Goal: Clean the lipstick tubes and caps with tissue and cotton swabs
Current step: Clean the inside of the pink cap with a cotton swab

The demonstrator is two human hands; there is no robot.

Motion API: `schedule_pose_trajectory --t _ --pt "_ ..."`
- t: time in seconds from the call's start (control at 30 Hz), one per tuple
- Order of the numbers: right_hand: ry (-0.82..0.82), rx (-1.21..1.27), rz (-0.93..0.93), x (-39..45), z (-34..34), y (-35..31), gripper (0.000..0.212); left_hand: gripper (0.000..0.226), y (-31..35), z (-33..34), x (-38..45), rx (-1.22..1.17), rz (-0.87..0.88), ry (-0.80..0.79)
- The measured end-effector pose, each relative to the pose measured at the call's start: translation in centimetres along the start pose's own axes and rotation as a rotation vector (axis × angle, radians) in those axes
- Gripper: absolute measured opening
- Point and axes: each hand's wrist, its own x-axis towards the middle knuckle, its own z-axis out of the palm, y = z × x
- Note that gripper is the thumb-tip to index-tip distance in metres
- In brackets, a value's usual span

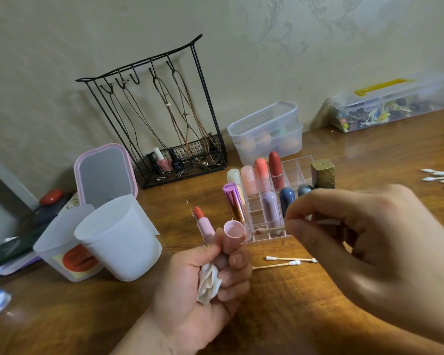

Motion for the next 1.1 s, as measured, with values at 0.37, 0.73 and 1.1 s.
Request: schedule_pose_trajectory --t 0.37,0.73,1.1 --pt "0.020 -0.143 -0.085 -0.2 0.9 -0.5 0.020 0.015 -0.2 -0.2 0.0 0.180 0.064 -0.045" --pt "0.087 -0.026 -0.073 -1.2 2.4 -0.5 0.021 0.022 -0.9 0.0 -0.1 0.399 0.290 -0.045" --pt "-0.038 -0.266 -0.098 -0.7 1.9 -0.2 0.031 0.024 -0.9 0.1 -0.2 0.433 0.251 0.057"
